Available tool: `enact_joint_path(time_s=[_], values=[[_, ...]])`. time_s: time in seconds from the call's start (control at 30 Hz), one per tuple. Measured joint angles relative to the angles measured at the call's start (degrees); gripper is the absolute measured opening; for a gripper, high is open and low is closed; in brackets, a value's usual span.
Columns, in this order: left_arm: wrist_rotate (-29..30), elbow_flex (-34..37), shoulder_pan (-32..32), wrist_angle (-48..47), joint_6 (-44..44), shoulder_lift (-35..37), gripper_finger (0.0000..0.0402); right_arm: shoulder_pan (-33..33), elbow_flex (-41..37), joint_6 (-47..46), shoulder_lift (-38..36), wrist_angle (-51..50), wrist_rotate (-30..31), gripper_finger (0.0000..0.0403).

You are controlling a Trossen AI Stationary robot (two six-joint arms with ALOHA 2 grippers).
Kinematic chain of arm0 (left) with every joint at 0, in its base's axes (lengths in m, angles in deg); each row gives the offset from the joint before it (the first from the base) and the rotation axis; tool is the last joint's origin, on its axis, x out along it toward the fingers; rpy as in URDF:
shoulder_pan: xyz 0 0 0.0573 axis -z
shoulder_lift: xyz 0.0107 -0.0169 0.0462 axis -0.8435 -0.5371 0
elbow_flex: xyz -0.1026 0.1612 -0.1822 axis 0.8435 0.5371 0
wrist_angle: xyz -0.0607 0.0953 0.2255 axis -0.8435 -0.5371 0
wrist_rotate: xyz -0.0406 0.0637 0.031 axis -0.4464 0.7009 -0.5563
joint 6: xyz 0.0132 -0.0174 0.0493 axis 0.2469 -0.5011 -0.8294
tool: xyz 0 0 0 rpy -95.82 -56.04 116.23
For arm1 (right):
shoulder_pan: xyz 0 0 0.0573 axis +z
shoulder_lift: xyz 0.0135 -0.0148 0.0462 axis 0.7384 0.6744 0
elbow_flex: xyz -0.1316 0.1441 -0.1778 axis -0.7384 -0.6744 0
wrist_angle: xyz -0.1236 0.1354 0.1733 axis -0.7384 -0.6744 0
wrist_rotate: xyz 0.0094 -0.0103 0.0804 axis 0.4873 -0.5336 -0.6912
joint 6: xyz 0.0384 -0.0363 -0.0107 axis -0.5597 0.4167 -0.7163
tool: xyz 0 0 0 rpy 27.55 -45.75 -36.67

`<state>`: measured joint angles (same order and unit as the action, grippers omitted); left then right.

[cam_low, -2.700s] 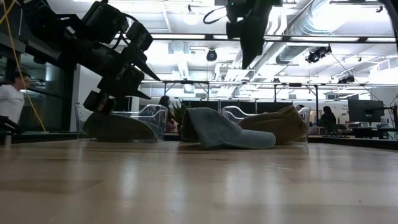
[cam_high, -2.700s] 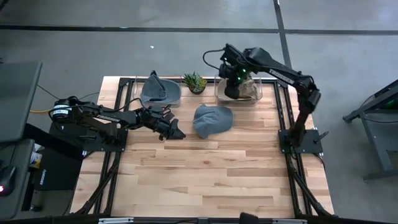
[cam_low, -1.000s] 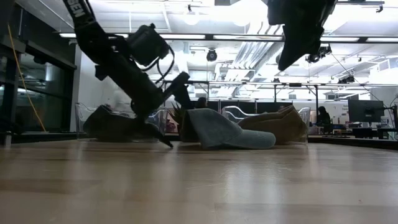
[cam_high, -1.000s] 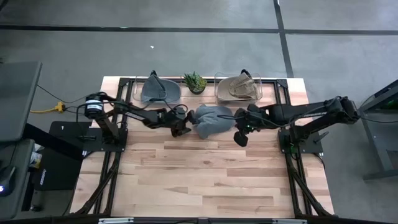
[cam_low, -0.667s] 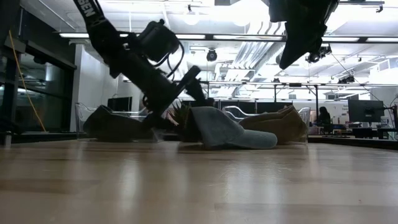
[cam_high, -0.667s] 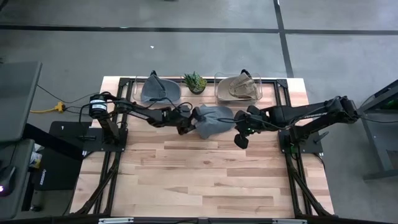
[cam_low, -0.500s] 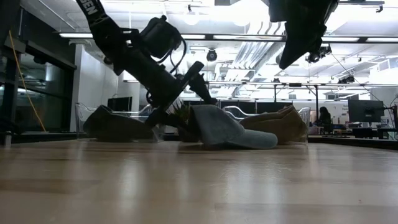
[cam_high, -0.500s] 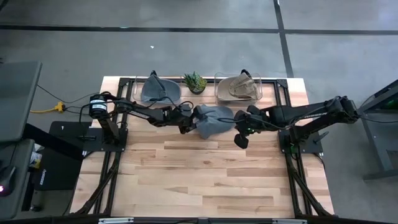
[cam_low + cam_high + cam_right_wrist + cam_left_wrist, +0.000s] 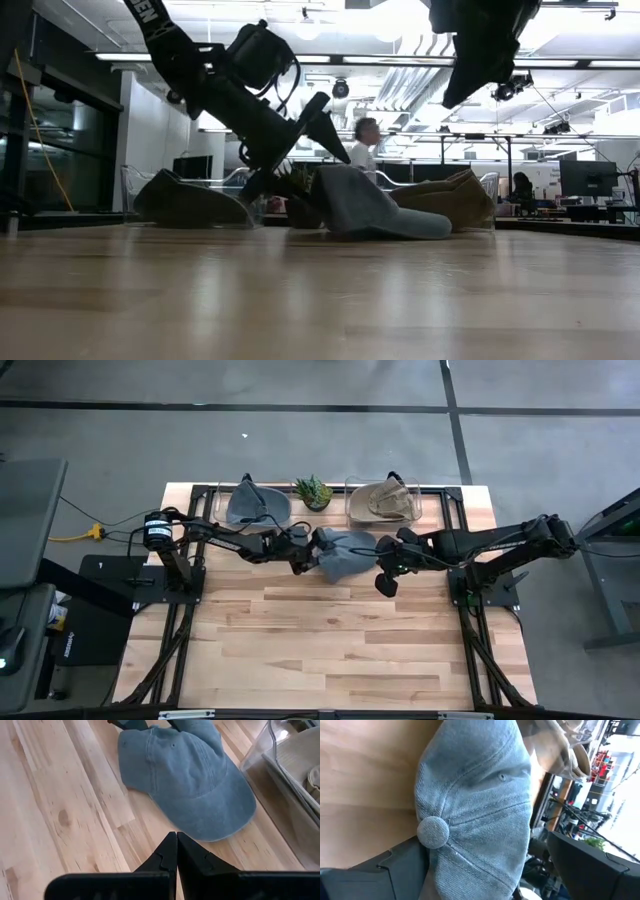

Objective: Pick & Place hat
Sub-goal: Put the gray cap into the left transparent bin

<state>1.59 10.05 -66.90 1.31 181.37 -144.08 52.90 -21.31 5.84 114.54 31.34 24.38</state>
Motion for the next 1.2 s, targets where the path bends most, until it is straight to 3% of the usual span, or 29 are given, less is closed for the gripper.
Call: enact_joint_path(time_s=[0.4,0.53,1.2], values=[[-2.3,0.0,0.0,-1.0,0.9,0.0,0.0326,0.0,0.0,1.1,0.0,0.1,-0.4,0.0],[-1.1,0.0,0.0,-4.5,1.6,0.0,0.0324,0.0,0.0,1.1,0.0,0.1,-0.6,0.0],[-2.0,0.1,0.0,0.5,4.7,-2.2,0.0323,0.0,0.0,1.8,0.0,0.1,-0.7,0.0]])
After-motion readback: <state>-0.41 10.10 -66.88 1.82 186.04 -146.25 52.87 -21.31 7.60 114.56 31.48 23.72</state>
